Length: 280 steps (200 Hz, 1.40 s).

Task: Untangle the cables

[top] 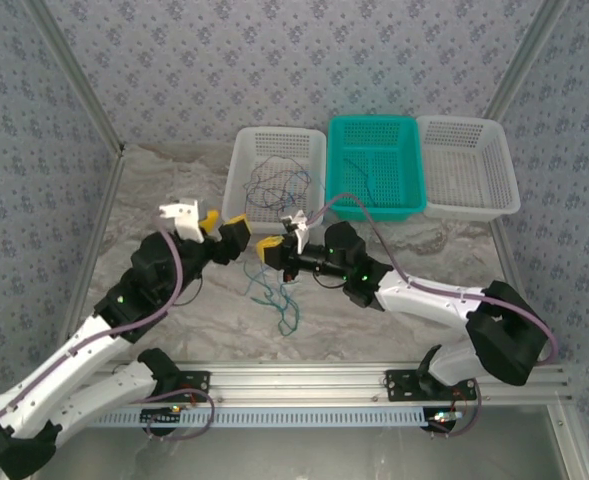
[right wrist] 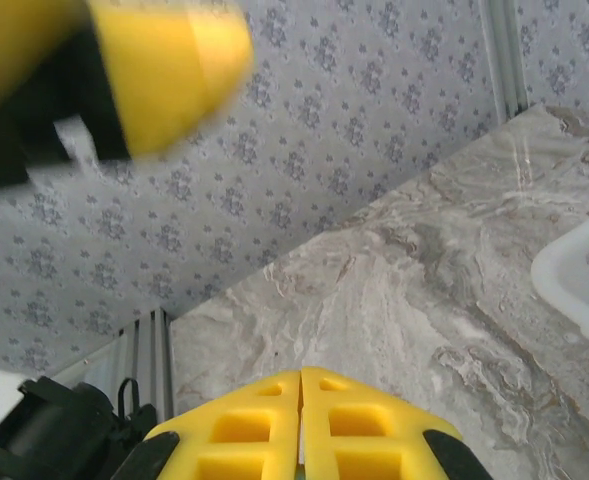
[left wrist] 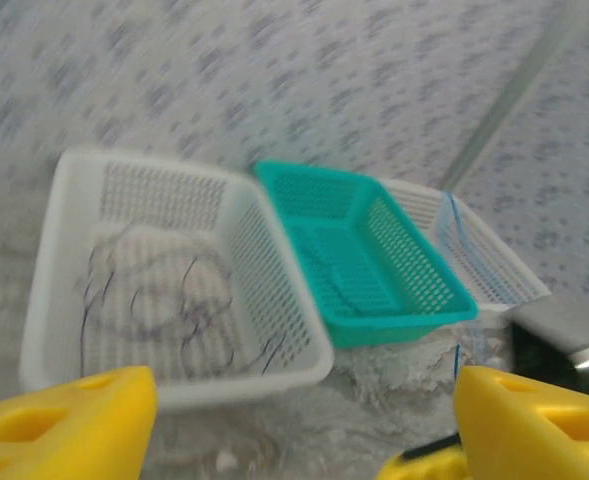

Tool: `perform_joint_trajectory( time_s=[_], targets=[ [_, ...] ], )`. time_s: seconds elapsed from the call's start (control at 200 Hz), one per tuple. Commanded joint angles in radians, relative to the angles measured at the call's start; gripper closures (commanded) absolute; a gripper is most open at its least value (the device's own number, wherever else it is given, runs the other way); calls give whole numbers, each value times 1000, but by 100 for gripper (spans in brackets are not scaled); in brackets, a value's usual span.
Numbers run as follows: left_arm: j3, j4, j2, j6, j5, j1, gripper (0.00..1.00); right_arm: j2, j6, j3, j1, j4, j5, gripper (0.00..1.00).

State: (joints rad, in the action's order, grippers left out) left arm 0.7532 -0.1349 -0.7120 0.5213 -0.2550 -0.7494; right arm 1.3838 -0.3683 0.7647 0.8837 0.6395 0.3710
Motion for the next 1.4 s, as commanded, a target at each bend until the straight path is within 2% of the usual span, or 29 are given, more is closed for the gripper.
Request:
perform_joint_trajectory(
  time_s=[0.0, 0.075, 0.185, 0.26, 0.38, 0.56, 0.65, 0.76, 0.8, 0.84, 0.859, 0.909, 0.949, 0.999, 1.074, 1.194, 1.314, 1.394],
  targets=[
    [-124, -75, 41, 341, -49, 37, 20, -28, -24, 25, -2, 1, -18, 100],
    [-199, -44, 55, 465, 21, 68, 19, -31, -17, 31, -5, -13, -15, 100],
    [-286, 47, 26, 650, 158, 107, 9, -31, -9, 39, -12, -45, -13, 100],
    [-317, 51, -18, 760, 229, 118, 6, -31, -12, 34, -15, -46, -13, 100],
    [-344, 4, -51, 817, 253, 118, 1, -31, -19, 30, -15, -46, -14, 100],
    [-373, -77, -75, 896, 246, 118, 1, -32, -18, 39, -15, -61, -6, 100],
    [-397, -37, -120, 927, 273, 118, 1, -34, -18, 44, -15, -64, -6, 100],
    [-417, 95, -217, 956, 337, 117, 1, -34, -25, 49, -15, -69, -4, 100],
    [-416, 147, -258, 961, 360, 116, 5, -36, -25, 50, -13, -70, -4, 100],
    [-416, 212, -295, 966, 379, 116, 17, -37, -26, 49, -12, -73, -4, 100],
    [-415, 240, -309, 966, 386, 115, 27, -39, -25, 48, -12, -76, -5, 100],
    [-402, 285, -343, 962, 398, 114, 60, -44, -26, 47, -13, -84, -9, 100],
    [-382, 276, -356, 943, 399, 114, 83, -53, -24, 44, -14, -89, -16, 100],
    [-347, 222, -360, 897, 387, 116, 99, -70, -23, 35, -14, -98, -33, 100],
    [-296, 96, -348, 809, 343, 120, 100, -108, -21, 23, -23, -115, -59, 100],
    [-258, -106, -310, 689, 171, 147, 100, -211, -36, 26, -69, -236, -163, 100],
    [-224, -316, -284, 558, 48, 271, 100, -360, -81, 47, -197, -503, -379, 100],
    [-214, -407, -250, 505, -3, 366, 100, -477, -134, 7, -327, -575, -456, 100]
  ],
)
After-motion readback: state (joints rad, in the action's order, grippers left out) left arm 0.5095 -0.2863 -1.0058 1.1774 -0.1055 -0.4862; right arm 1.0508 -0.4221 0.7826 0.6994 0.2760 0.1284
